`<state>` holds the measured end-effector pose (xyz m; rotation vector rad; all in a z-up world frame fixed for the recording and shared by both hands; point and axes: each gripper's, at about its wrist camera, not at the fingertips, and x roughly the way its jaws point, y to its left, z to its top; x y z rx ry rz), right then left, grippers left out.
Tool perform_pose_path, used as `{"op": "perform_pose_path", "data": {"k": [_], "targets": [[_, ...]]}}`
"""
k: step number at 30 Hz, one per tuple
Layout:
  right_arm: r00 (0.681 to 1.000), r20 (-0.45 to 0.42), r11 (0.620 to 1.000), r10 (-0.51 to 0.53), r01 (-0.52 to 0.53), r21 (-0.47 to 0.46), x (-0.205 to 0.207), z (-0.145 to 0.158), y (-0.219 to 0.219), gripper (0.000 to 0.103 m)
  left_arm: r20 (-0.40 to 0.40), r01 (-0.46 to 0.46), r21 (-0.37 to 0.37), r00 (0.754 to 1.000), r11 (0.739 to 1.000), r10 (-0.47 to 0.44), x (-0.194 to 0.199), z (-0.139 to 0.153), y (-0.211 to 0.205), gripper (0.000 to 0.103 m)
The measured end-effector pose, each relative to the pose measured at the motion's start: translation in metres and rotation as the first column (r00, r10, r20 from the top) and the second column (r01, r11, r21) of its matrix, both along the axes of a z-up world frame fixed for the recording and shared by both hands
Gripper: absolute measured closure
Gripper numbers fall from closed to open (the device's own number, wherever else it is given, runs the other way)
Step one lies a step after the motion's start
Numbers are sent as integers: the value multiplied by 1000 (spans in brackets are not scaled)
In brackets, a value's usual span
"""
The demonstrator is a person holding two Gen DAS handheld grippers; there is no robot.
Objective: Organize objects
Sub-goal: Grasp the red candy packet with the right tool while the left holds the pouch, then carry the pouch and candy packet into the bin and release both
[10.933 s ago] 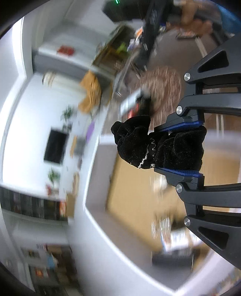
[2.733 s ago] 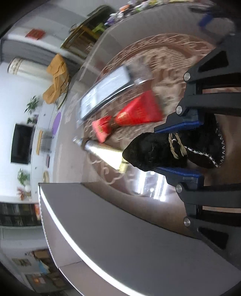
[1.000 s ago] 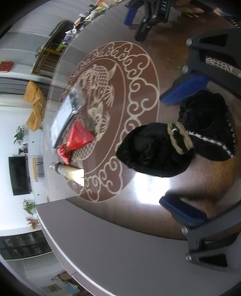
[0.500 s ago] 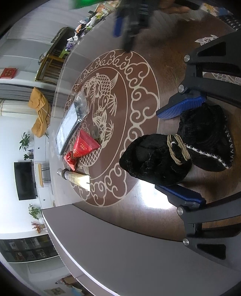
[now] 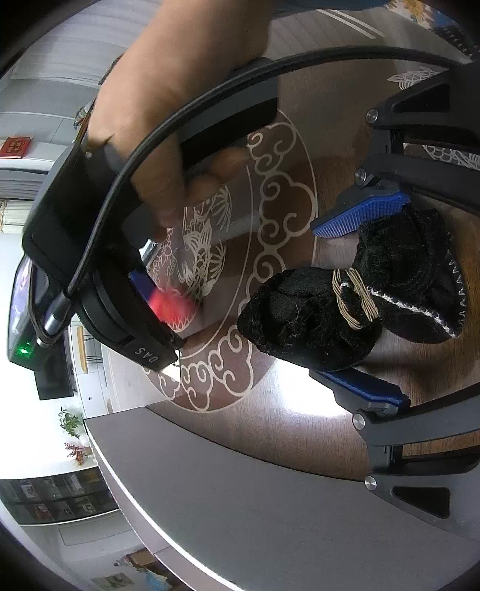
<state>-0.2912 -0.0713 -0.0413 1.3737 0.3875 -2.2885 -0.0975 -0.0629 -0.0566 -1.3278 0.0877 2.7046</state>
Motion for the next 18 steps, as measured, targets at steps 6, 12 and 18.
{"op": "perform_pose_path", "data": {"k": [6,12,18], "targets": [[1000,-30,1000,-6,5,-29,43,3,23,78,1,3,5,1000,1000,-3,0,1,-2,35],[999,2,992,-35,35,-120,141,5,102,78,18,116,28,993,993,-117,23,2,3,34],[993,54,974,-102,111,-198,220,11,175,60,57,100,105,993,989,-107,43,5,-13,23]]}}
